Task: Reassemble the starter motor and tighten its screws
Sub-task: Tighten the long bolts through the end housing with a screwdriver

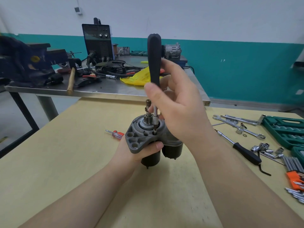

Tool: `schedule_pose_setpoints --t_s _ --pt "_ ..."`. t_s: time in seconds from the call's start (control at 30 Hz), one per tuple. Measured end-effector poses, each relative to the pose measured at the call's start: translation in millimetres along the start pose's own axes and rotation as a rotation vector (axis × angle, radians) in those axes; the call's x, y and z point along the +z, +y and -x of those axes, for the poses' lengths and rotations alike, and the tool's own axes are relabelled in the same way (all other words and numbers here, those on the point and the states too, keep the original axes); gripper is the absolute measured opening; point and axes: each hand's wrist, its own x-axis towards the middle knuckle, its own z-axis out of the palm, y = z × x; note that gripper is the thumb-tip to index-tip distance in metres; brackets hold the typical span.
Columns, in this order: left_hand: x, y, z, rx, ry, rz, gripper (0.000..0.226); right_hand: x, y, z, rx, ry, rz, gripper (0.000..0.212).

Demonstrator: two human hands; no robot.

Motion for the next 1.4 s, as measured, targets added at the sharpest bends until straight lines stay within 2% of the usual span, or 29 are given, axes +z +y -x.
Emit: schedule_pose_setpoints --t_s 0.07,0.1,0.17,0.2,0.27,0.3,0.37,0.43,0.5,0.63,0.73,0.8,0.9,1.07,1.13,1.23,1.4 --pt "1 -2 0 -0.037 -0.007 0.000 0.049 2 -2 -1 -0.004 0.033 0.021 0.033" --pt "2 0 3 -0.072 0.004 -0.021 0.061 2 -3 -2 -0.007 0.049 0.038 0.027" --pt "0 -8 5 -0.143 0.038 -0.019 0.112 4 -5 -3 -0.004 0.085 0.081 0.018" --pt "-1 -9 6 -0.159 0.024 -0.024 0.118 4 -6 -3 0.004 0.102 0.092 0.017" --pt "1 -1 7 -0.116 -0.005 -0.088 0.052 4 -9 -3 0.019 0.126 0.062 0.021" --pt "1 4 7 -0.089 -0.022 -0.130 0.045 3 -11 -3 0.020 0.124 0.024 0.027" --pt "-1 6 9 -0.115 -0.005 -0.127 0.044 2 -15 -4 -0.027 0.075 -0.009 0.050" --pt "-2 9 13 -0.127 0.017 -0.102 0.051 -1 -19 -3 -0.103 -0.010 -0.001 0.090" --pt "-2 15 18 -0.155 0.028 -0.093 0.057 -6 -23 -5 -0.158 -0.064 0.047 0.105" --pt "1 23 22 -0.158 0.082 -0.059 0.074 -12 -27 -10 -0.153 -0.025 0.146 0.077" --pt "9 30 24 -0.143 0.141 -0.047 0.089 -7 -32 -19 -0.134 0.041 0.064 0.047" --pt "17 31 25 -0.121 0.182 -0.057 0.093 -4 -34 -25 -0.123 0.081 0.024 0.037" --pt "21 29 25 -0.102 0.184 -0.069 0.088 -5 -35 -27 -0.129 0.102 0.026 0.038" --pt "13 27 25 -0.143 0.165 -0.050 0.097 -10 -33 -19 -0.135 0.159 -0.070 0.053" --pt "11 24 26 -0.158 0.148 -0.050 0.098 -9 -32 -16 -0.146 0.179 -0.055 0.047" --pt "11 21 26 -0.162 0.122 -0.076 0.085 -7 -31 -14 -0.148 0.168 -0.052 0.037" --pt "8 11 25 -0.197 0.097 -0.063 0.054 -9 -32 -14 -0.108 0.112 -0.108 0.042"
